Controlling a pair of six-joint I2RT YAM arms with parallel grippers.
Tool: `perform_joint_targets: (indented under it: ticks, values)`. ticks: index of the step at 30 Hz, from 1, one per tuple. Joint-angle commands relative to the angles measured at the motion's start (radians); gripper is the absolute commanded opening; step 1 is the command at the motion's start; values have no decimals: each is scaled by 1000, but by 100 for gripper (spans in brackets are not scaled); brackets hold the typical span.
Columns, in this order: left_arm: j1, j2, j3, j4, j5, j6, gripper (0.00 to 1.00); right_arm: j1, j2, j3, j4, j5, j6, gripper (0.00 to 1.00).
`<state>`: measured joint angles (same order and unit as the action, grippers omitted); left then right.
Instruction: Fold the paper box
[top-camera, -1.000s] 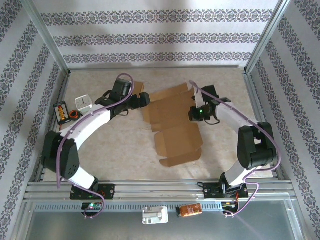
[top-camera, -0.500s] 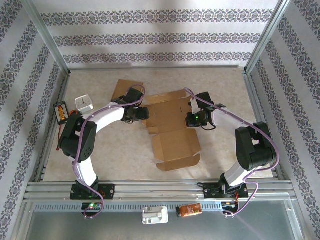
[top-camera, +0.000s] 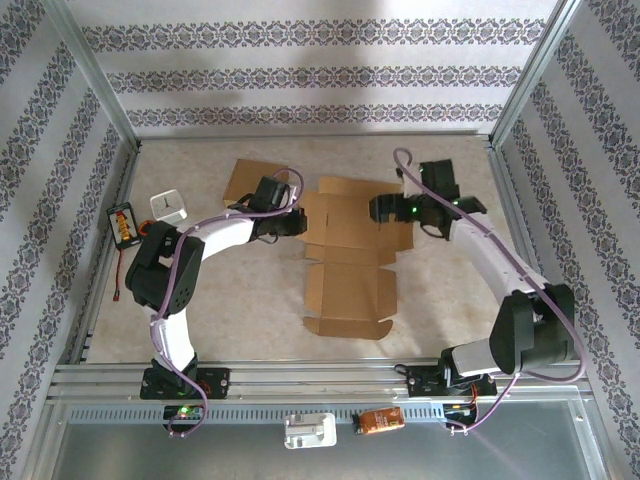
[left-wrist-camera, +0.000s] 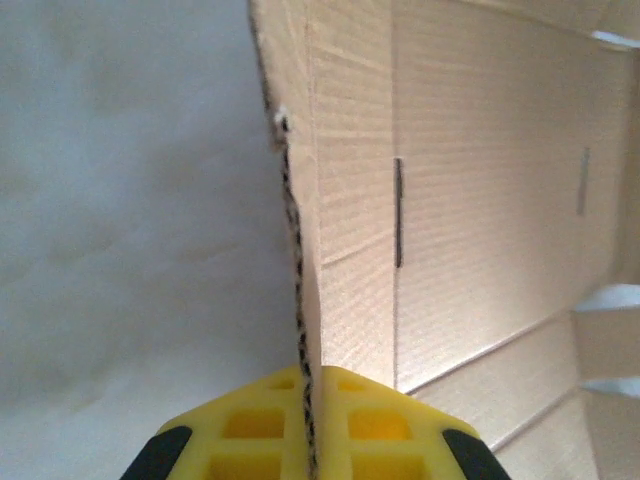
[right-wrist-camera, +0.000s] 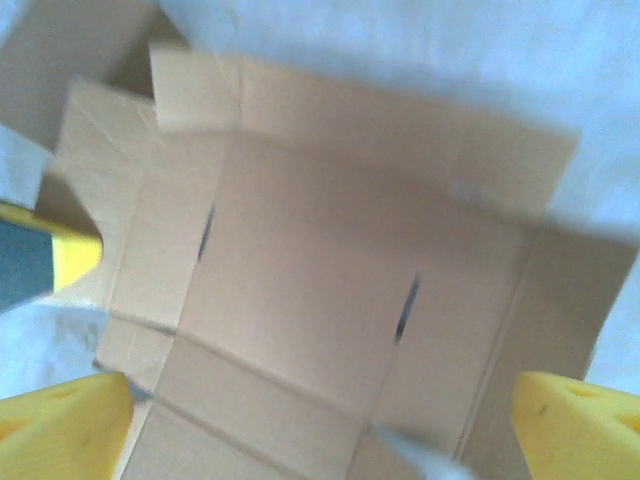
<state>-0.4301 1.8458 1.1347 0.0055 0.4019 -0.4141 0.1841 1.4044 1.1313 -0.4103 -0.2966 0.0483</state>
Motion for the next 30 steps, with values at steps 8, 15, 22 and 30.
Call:
perform_joint_targets:
  ticks: [8,15,22,30]
  values:
    - [6,-95,-197,687,169,317,0,-41,154,268,-106,-79,-889,97]
    - [6,-95,-213,706,219,388,0,-129,309,421,-245,-269,-1021,94]
    - [6,-96,-196,647,205,421,0,-122,410,494,-255,-299,-1031,57]
    - [6,-108,-174,586,149,437,0,-96,310,398,-165,-210,-1037,37]
